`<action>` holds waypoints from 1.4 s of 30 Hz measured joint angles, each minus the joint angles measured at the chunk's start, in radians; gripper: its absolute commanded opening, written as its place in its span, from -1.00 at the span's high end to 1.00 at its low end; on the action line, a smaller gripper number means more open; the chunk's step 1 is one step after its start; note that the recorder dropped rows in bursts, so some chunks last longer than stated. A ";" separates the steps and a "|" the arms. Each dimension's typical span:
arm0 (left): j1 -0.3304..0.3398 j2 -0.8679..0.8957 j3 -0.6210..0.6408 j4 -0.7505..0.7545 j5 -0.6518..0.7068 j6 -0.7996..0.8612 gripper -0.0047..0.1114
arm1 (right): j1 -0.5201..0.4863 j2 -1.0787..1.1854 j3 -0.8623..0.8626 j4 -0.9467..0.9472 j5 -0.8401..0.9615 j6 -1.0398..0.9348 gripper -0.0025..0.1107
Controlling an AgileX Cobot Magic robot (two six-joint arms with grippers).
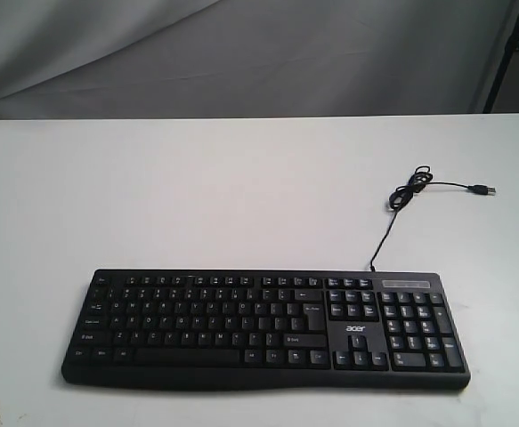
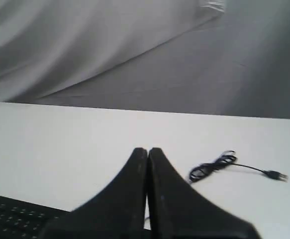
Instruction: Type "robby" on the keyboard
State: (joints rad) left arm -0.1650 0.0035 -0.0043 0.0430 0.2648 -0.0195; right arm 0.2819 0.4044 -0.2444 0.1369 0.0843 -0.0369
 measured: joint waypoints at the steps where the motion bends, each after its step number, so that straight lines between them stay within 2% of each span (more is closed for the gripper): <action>1: 0.000 0.000 0.000 0.000 0.000 0.000 0.92 | -0.034 -0.033 0.012 0.000 0.030 0.000 0.96; 6: 0.000 0.000 0.000 0.000 0.000 0.000 0.92 | -0.134 -0.179 0.055 0.000 0.160 0.000 0.96; 11: 0.000 0.000 0.000 0.000 0.000 0.000 0.92 | -0.181 -0.293 0.131 0.000 0.185 0.000 0.96; 16: 0.000 0.000 0.000 0.000 0.000 0.000 0.92 | -0.183 -0.363 0.185 0.000 0.210 0.000 0.96; 29: 0.000 0.000 0.000 0.000 0.000 0.000 0.92 | -0.183 -0.380 0.190 -0.011 0.224 0.000 0.96; 34: 0.000 0.000 0.000 0.000 0.000 0.000 0.92 | -0.183 -0.380 0.212 -0.137 0.220 0.002 0.96; 42: 0.000 0.000 0.000 0.000 0.000 0.000 0.92 | -0.183 -0.380 0.241 -0.149 0.180 0.006 0.96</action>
State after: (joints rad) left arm -0.1650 0.0035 -0.0043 0.0430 0.2648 -0.0195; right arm 0.0989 0.0241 -0.0033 -0.0121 0.2643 -0.0308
